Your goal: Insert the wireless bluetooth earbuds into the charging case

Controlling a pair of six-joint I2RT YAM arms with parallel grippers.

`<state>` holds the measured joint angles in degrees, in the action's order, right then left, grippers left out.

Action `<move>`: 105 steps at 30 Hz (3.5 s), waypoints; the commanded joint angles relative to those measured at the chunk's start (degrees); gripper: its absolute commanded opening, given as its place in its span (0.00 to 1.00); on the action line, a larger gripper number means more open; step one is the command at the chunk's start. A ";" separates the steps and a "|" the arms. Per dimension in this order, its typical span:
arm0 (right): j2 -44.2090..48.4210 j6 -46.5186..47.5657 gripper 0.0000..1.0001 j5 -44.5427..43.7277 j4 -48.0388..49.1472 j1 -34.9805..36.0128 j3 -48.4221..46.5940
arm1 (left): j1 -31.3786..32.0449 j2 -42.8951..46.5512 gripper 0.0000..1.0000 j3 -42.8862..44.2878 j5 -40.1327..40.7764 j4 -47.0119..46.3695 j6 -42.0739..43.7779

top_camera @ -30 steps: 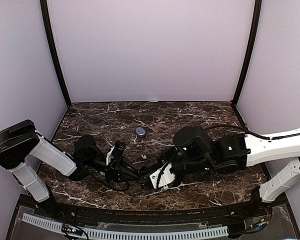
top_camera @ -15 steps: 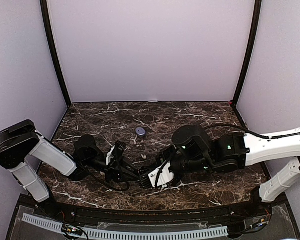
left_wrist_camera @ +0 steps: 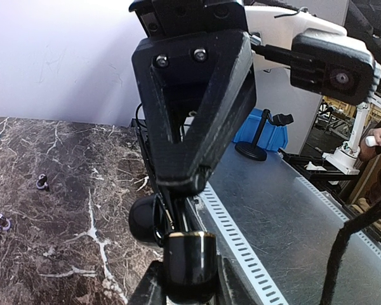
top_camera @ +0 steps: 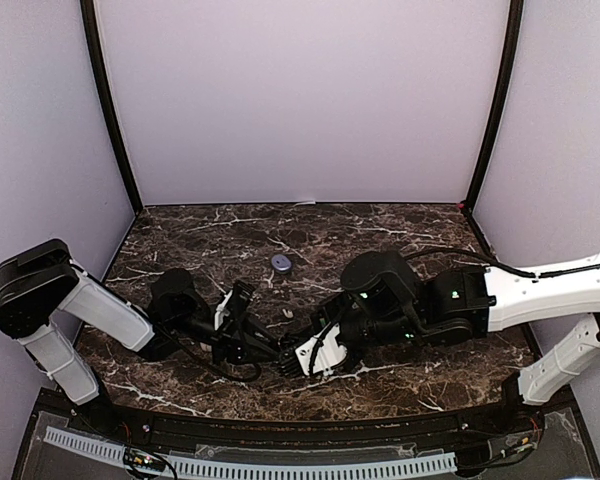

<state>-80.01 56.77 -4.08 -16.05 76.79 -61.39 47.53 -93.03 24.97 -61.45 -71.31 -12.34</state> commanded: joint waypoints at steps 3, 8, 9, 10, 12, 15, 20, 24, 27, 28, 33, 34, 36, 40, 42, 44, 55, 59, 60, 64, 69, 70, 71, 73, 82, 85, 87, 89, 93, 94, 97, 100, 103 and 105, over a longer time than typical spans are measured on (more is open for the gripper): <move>-1.20 0.00 0.05 0.45 0.29 -0.51 -2.58 | 0.37 1.54 0.00 1.55 -0.34 0.32 1.15; -1.57 0.34 0.04 -0.61 1.01 -0.50 -2.75 | 0.37 1.52 0.00 1.64 -0.51 0.83 1.26; -1.70 0.43 0.04 -0.86 0.97 -0.48 -2.88 | 0.37 1.48 0.00 1.69 -0.47 1.17 1.38; -1.91 0.44 0.04 -1.12 0.94 -0.48 -3.05 | 0.37 1.49 0.00 1.74 -0.40 1.58 1.55; -2.35 0.65 0.04 -1.55 0.74 -0.51 -3.37 | 0.37 1.45 0.00 1.94 -0.15 2.63 1.96; -2.97 1.03 0.04 -2.21 0.58 -0.48 -3.39 | 0.45 1.54 0.00 2.42 0.06 3.59 1.98; -3.62 1.96 0.04 -1.91 1.47 -0.44 -3.39 | 0.46 1.18 0.00 2.52 0.27 3.24 1.40; -4.12 2.35 0.04 -1.30 2.25 -0.25 -3.39 | 0.46 0.56 0.00 2.58 0.24 1.78 0.24; -4.73 2.83 0.05 -1.07 2.59 -0.05 -3.39 | 0.46 0.12 0.00 2.67 0.05 0.82 -0.50; -4.84 3.01 0.05 -0.96 2.84 0.04 -3.39 | 0.47 -0.02 0.00 2.70 0.01 0.55 -0.64; -5.57 3.68 0.06 -0.38 3.82 0.38 -3.39 | 0.53 -0.39 0.00 2.83 -0.45 -0.20 -1.19; -5.72 3.76 0.07 -0.09 3.85 0.42 -3.39 | 0.52 -0.39 0.00 2.74 -0.43 -0.35 -1.20; -6.13 3.78 0.08 0.41 3.85 0.46 -3.39 | 0.49 -0.52 0.00 2.71 -0.49 -0.62 -1.28; -6.99 3.46 0.11 0.84 3.20 0.46 -5.35 | 0.53 -0.55 0.00 2.58 -0.51 -0.67 -1.28; -6.86 3.34 0.15 1.19 3.27 0.46 -5.24 | 0.49 -0.54 0.00 2.58 -0.52 -0.59 -1.15; -6.47 3.14 0.18 1.42 3.32 0.46 -4.95 | 0.49 -0.49 0.00 2.49 -0.49 -0.52 -0.93; -1.69 0.22 0.49 3.95 3.33 0.39 -1.71 | 0.47 -0.18 0.00 2.30 -0.22 0.04 -0.28; -0.50 -1.84 0.56 5.82 2.81 0.20 -1.60 | 0.47 0.07 0.00 2.34 -0.17 0.20 -0.09; -0.31 -2.34 0.57 6.38 2.52 0.08 -1.75 | 0.46 0.18 0.00 2.34 -0.08 0.20 -0.03; 1.01 -4.28 0.60 8.43 2.08 -0.15 -1.51 | 0.46 0.75 0.00 1.73 0.31 -0.18 0.36; 4.59 -7.41 0.62 11.84 4.72 -0.47 0.58 | 0.50 1.51 0.00 1.36 0.94 0.32 1.00; 5.45 -8.17 0.63 12.42 5.51 -0.58 1.14 | 0.47 1.59 0.00 1.39 1.02 0.44 1.00; 6.31 -9.13 0.63 12.84 6.38 -0.62 1.70 | 0.46 1.67 0.00 1.40 1.14 0.46 1.08; 7.62 -11.76 0.63 13.52 8.51 -0.69 2.74 | 0.48 1.92 0.00 1.30 1.68 0.55 1.13; 9.35 -36.72 0.51 10.68 25.00 -0.74 8.09 | 0.55 3.46 0.00 0.60 5.70 2.62 3.23; 9.04 -41.44 0.47 11.71 25.23 -0.77 8.31 | 0.50 4.11 0.00 0.47 6.21 3.09 3.92; 8.91 -42.54 0.46 13.44 25.25 -0.77 8.80 | 0.55 4.34 0.00 0.43 6.61 3.26 4.39; 8.90 -43.57 0.45 13.57 26.33 -0.77 9.87 | 0.55 4.36 0.00 0.51 6.86 3.36 4.51; 8.55 -44.57 0.37 11.99 28.06 -0.77 11.01 | 0.55 4.18 0.00 0.42 6.75 3.11 4.43; 8.22 -44.71 0.32 11.27 28.09 -0.77 10.91 | 0.55 4.11 0.00 0.51 6.72 3.11 4.43; 7.08 -44.16 0.19 9.60 27.32 -0.74 10.02 | 0.55 3.99 0.00 0.75 6.60 3.40 4.52; 5.94 -43.70 0.01 8.05 26.89 -0.95 9.39 | 0.55 3.76 0.00 1.12 6.29 3.64 4.55; 4.80 -43.42 0.00 6.62 25.67 -1.27 8.62 | 0.55 3.86 0.00 0.96 6.21 3.40 4.50; 4.15 -43.66 0.00 4.41 25.10 -1.49 8.24 | 0.55 3.99 0.00 0.63 6.12 3.04 4.35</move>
<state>-74.61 13.39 4.45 8.58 76.03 -50.98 47.90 -90.61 26.04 -54.81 -67.44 -8.54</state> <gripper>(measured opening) 0.008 0.271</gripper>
